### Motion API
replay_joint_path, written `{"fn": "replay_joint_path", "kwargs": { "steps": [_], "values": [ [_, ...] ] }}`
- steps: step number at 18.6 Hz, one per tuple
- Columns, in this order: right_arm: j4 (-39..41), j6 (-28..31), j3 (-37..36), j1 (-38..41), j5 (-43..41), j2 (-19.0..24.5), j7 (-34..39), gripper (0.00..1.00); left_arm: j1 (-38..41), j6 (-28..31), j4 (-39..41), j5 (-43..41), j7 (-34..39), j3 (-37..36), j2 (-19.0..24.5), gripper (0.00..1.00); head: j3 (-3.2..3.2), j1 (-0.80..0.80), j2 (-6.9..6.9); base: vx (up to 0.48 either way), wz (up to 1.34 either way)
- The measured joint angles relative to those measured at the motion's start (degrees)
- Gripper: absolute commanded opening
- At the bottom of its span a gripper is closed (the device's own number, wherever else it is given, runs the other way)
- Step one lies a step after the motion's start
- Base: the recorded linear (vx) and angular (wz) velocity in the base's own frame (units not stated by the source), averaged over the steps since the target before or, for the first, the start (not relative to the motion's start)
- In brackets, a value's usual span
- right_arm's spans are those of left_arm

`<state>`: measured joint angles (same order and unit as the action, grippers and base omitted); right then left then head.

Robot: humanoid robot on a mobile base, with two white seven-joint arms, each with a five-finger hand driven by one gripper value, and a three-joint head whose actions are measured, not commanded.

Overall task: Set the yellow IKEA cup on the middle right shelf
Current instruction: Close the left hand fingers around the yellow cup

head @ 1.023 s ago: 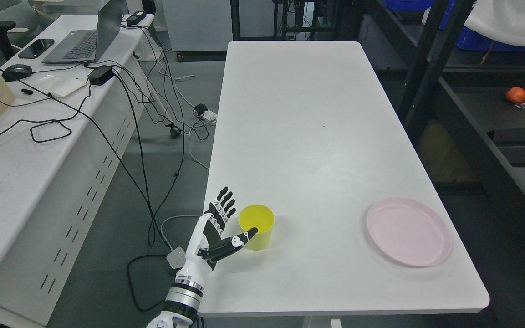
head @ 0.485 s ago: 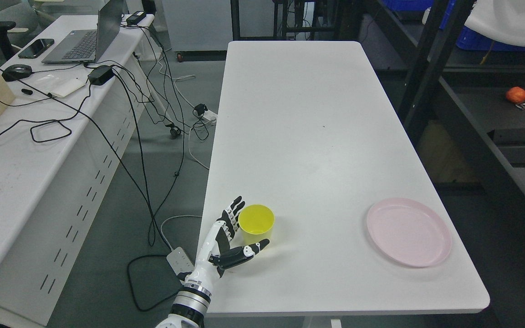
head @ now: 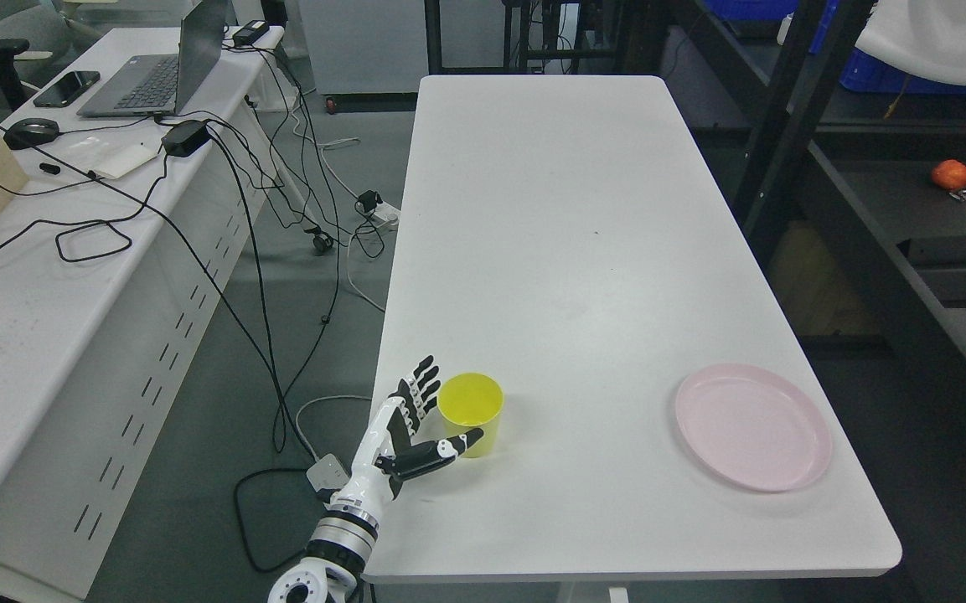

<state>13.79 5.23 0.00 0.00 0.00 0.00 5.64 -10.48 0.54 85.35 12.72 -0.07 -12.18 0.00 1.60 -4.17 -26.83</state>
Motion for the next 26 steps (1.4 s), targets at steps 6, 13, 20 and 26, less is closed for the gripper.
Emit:
{"fn": "replay_joint_path", "kwargs": {
  "steps": [6, 13, 20, 26],
  "values": [
    [0.0, 0.0, 0.0, 0.0, 0.0, 0.0, 0.0, 0.99, -2.1, 0.8, -0.6, -0.1, 0.0, 1.3, 0.0, 0.99, 0.0, 0.0, 0.0, 0.0, 0.0],
    [0.0, 0.0, 0.0, 0.0, 0.0, 0.0, 0.0, 0.99, -3.6, 1.0, -2.6, -0.1, 0.0, 1.0, 0.0, 0.99, 0.0, 0.0, 0.0, 0.0, 0.0],
    [0.0, 0.0, 0.0, 0.0, 0.0, 0.0, 0.0, 0.99, -4.0, 0.3, -4.0, -0.1, 0.0, -0.7, 0.0, 0.99, 0.0, 0.0, 0.0, -0.028, -0.04],
    [0.0, 0.0, 0.0, 0.0, 0.0, 0.0, 0.0, 0.99, -4.2, 0.2, -5.3, -0.1, 0.0, -1.6, 0.0, 0.85, 0.0, 0.0, 0.0, -0.01, -0.01]
  ]
}}
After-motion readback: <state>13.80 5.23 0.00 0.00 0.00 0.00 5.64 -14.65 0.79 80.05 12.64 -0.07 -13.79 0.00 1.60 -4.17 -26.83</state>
